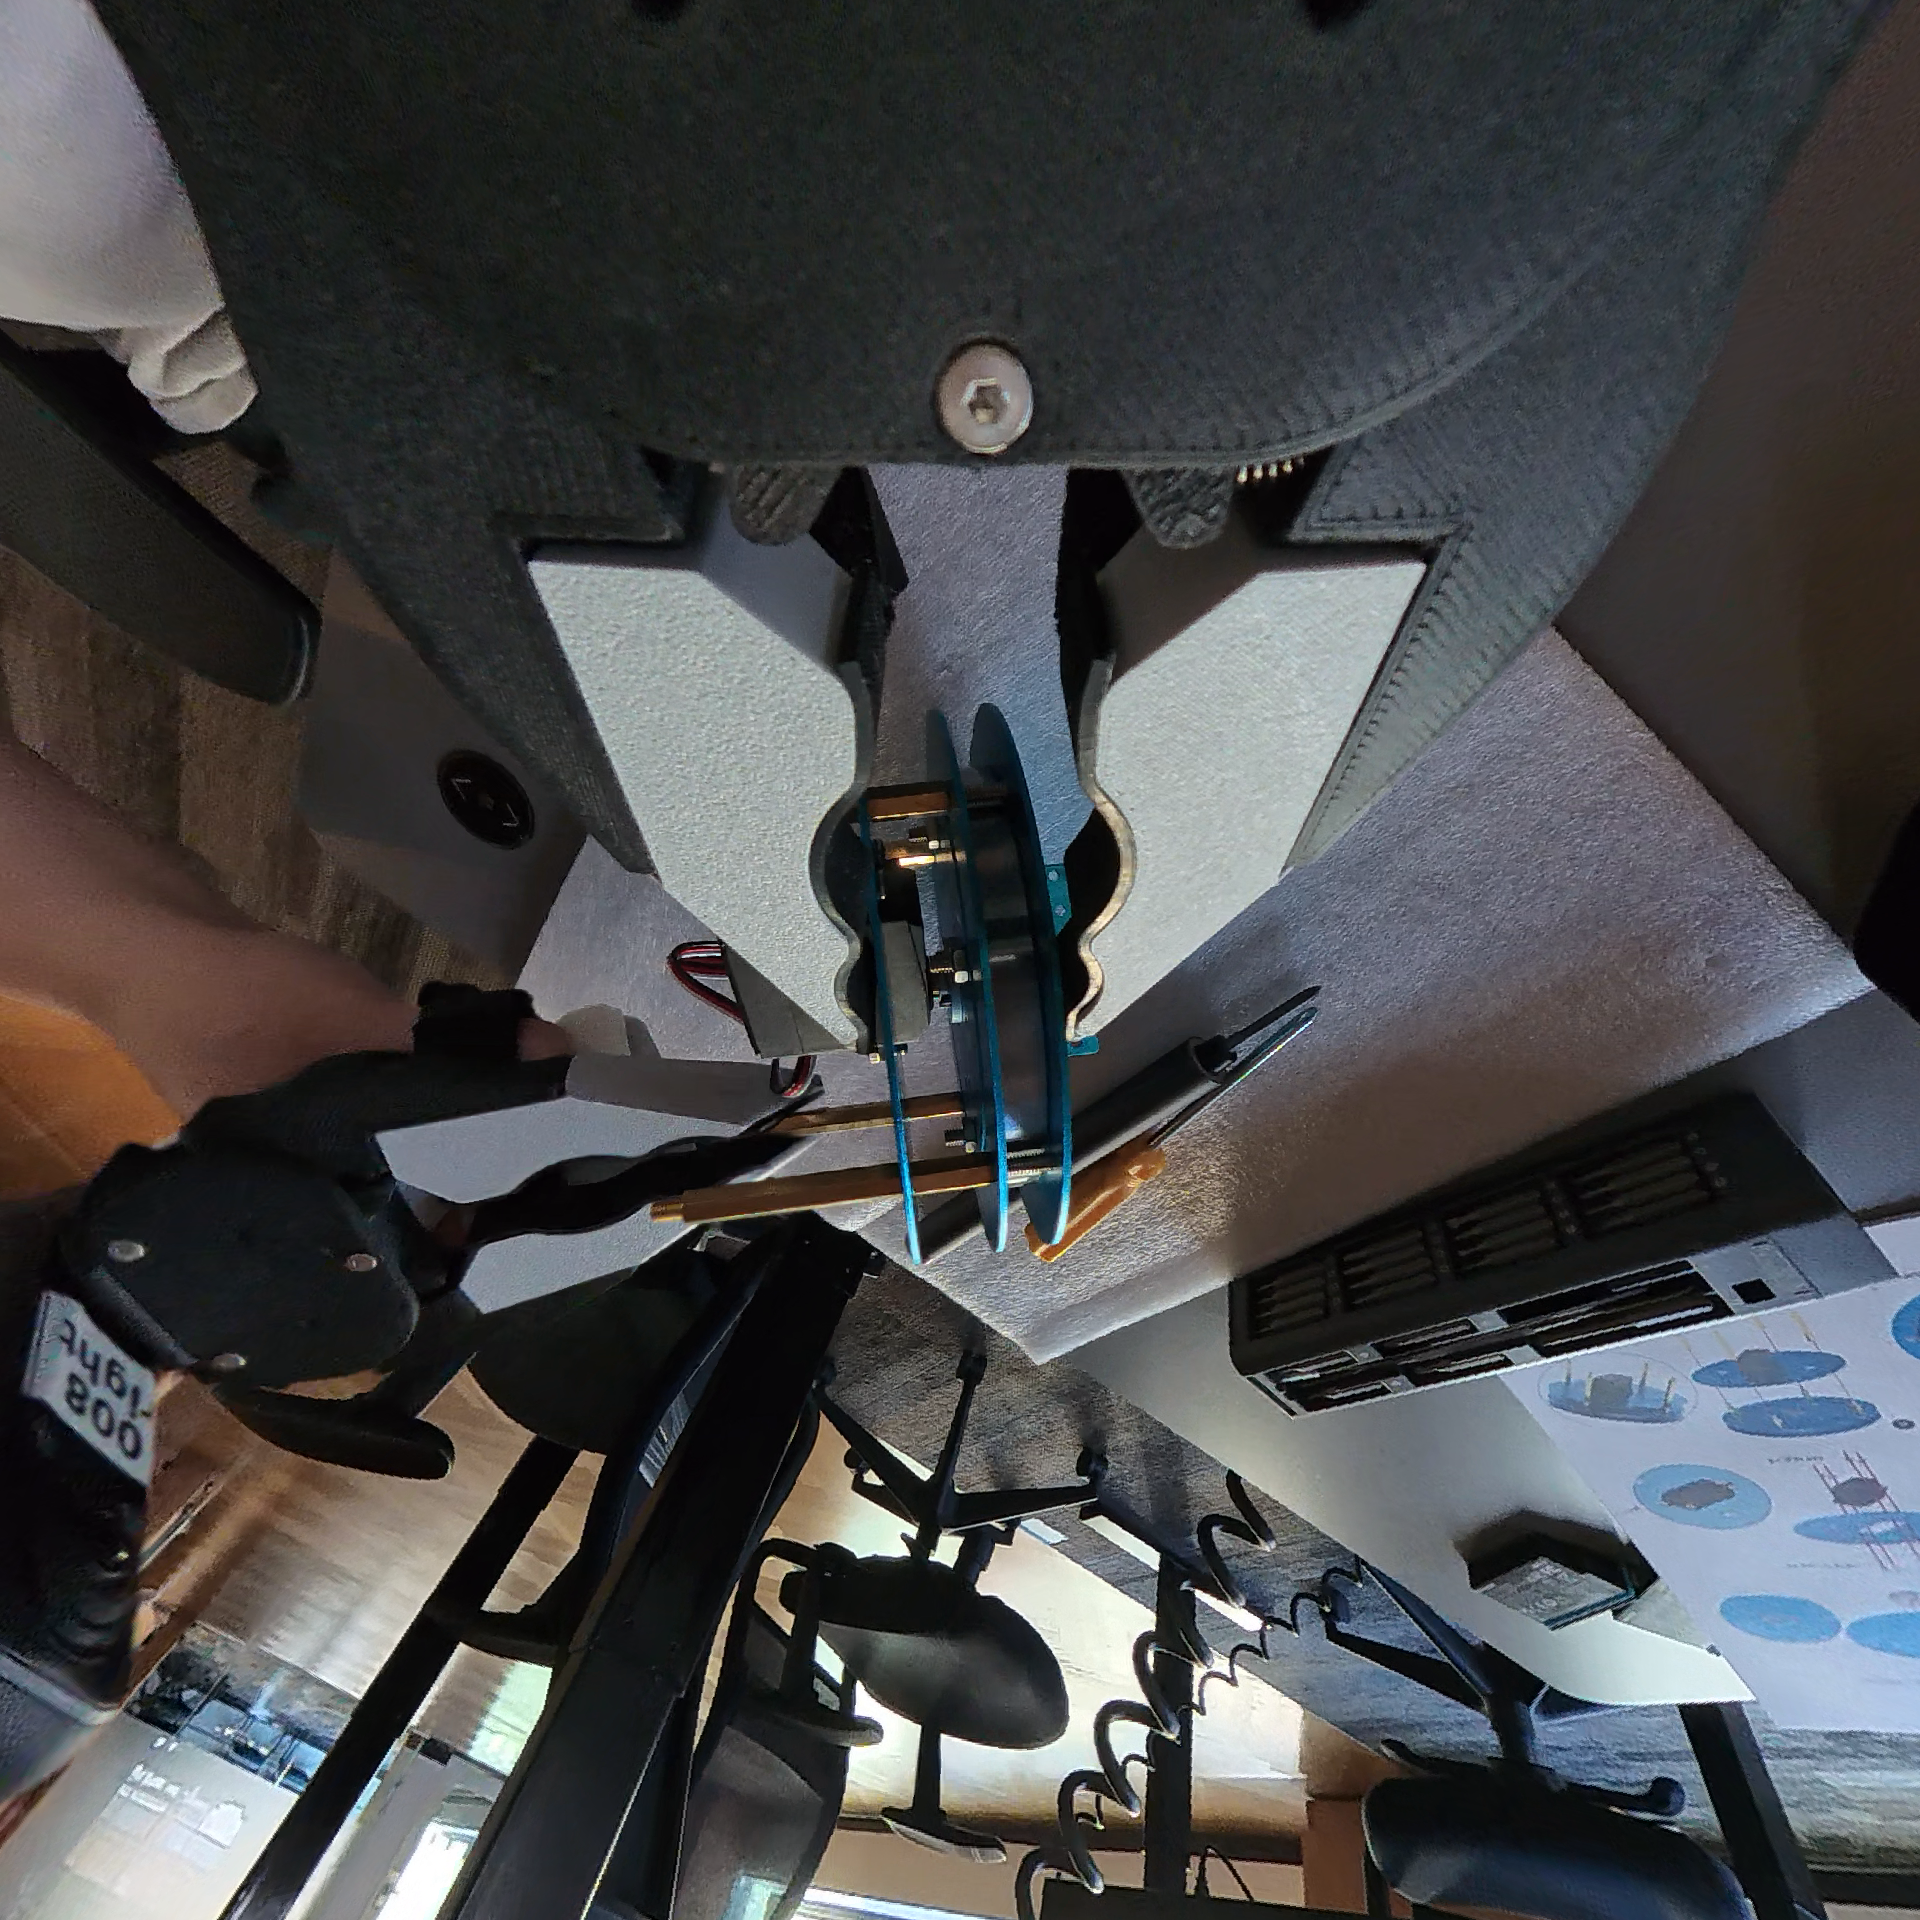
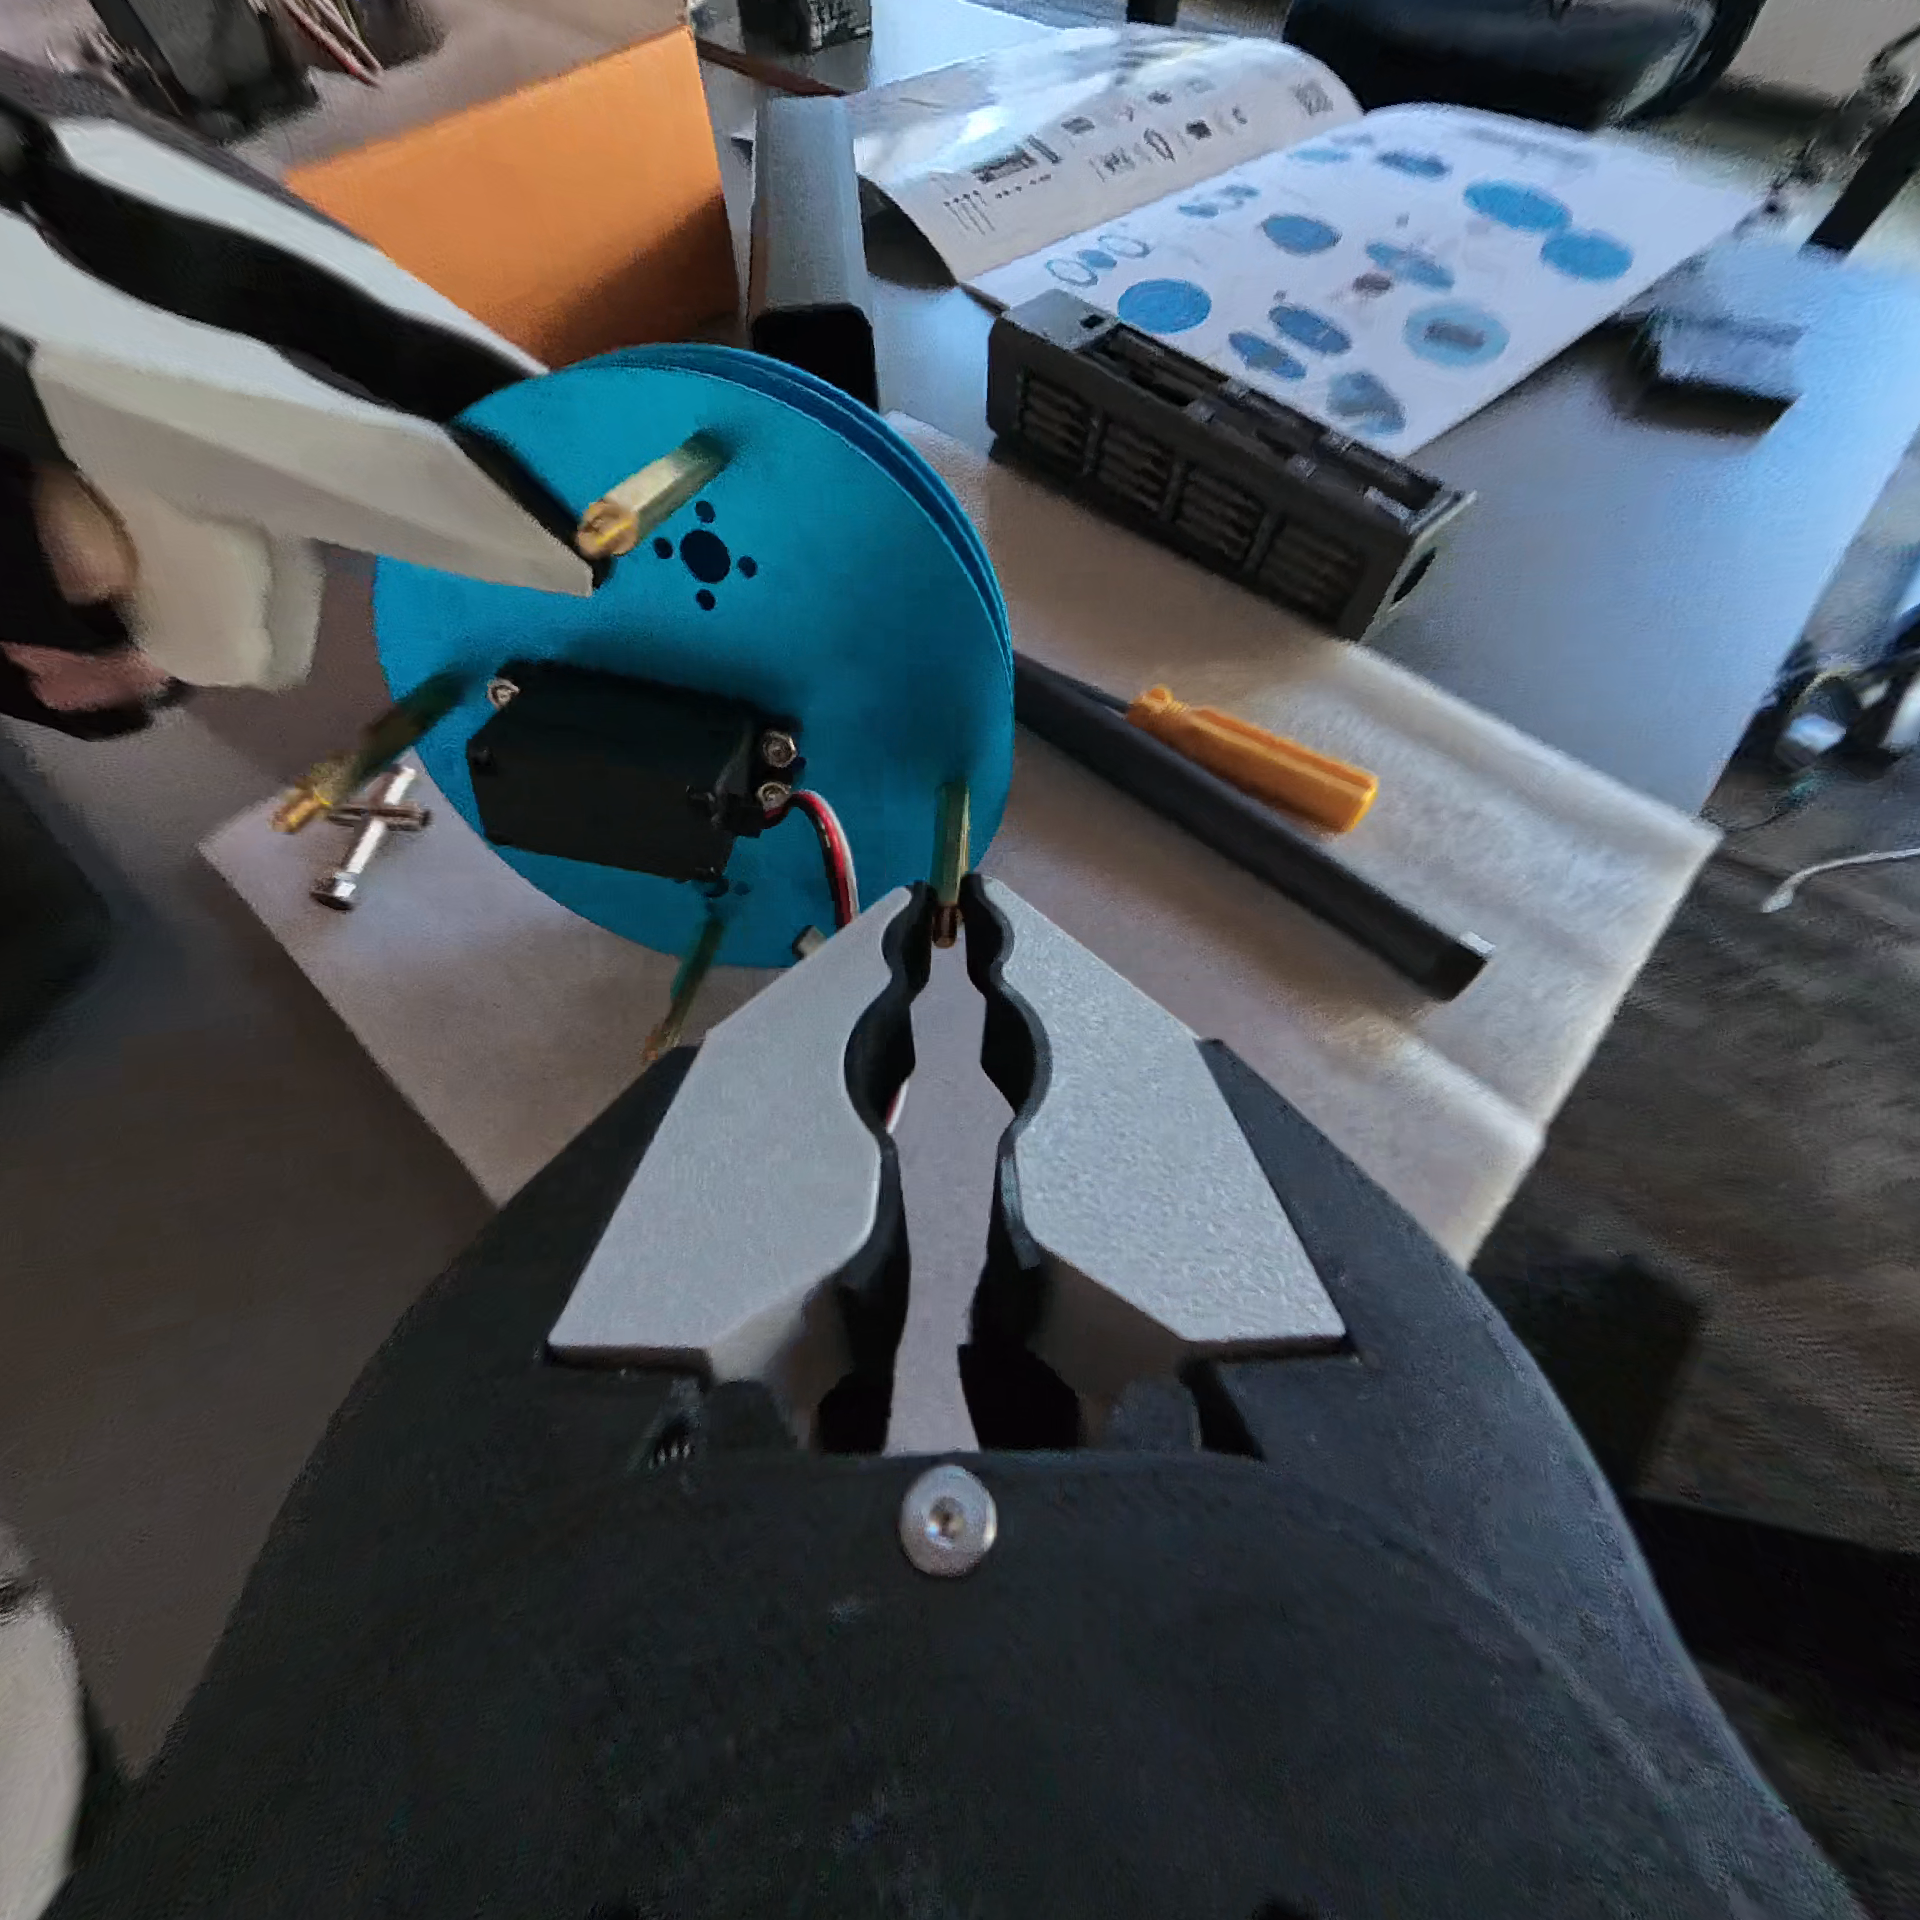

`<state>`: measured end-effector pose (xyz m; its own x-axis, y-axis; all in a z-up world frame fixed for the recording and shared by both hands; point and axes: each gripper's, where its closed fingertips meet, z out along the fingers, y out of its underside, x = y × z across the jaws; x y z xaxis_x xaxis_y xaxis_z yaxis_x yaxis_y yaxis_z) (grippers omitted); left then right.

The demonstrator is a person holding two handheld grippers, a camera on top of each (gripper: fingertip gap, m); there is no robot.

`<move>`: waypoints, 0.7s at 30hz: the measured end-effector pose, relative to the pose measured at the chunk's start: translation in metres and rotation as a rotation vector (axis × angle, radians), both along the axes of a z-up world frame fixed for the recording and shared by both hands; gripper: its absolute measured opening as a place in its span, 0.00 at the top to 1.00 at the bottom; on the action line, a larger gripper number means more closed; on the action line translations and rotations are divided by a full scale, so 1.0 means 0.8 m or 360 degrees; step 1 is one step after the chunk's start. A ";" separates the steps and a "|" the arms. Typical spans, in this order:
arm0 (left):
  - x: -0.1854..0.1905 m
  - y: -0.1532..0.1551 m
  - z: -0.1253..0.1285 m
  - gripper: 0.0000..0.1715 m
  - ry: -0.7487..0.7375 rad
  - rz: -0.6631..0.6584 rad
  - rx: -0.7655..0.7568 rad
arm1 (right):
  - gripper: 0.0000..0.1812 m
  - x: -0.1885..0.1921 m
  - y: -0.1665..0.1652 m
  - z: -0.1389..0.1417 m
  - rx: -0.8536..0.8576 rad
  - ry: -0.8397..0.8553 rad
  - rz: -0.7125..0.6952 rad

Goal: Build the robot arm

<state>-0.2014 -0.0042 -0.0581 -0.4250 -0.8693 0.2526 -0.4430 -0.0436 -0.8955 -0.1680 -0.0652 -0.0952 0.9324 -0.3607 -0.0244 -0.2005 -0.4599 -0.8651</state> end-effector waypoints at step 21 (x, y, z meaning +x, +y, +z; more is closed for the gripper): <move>-0.039 -0.014 -0.008 0.82 -0.0133 -0.0338 0.0400 | 0.65 -0.030 0.032 0.036 0.0152 -0.0066 0.1188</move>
<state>-0.2324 -0.0157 -0.0647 -0.6135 -0.7897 -0.0018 -0.3432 0.2687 -0.9000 -0.1924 -0.0399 -0.0668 0.9291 0.3694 0.0165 0.1685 -0.3835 -0.9080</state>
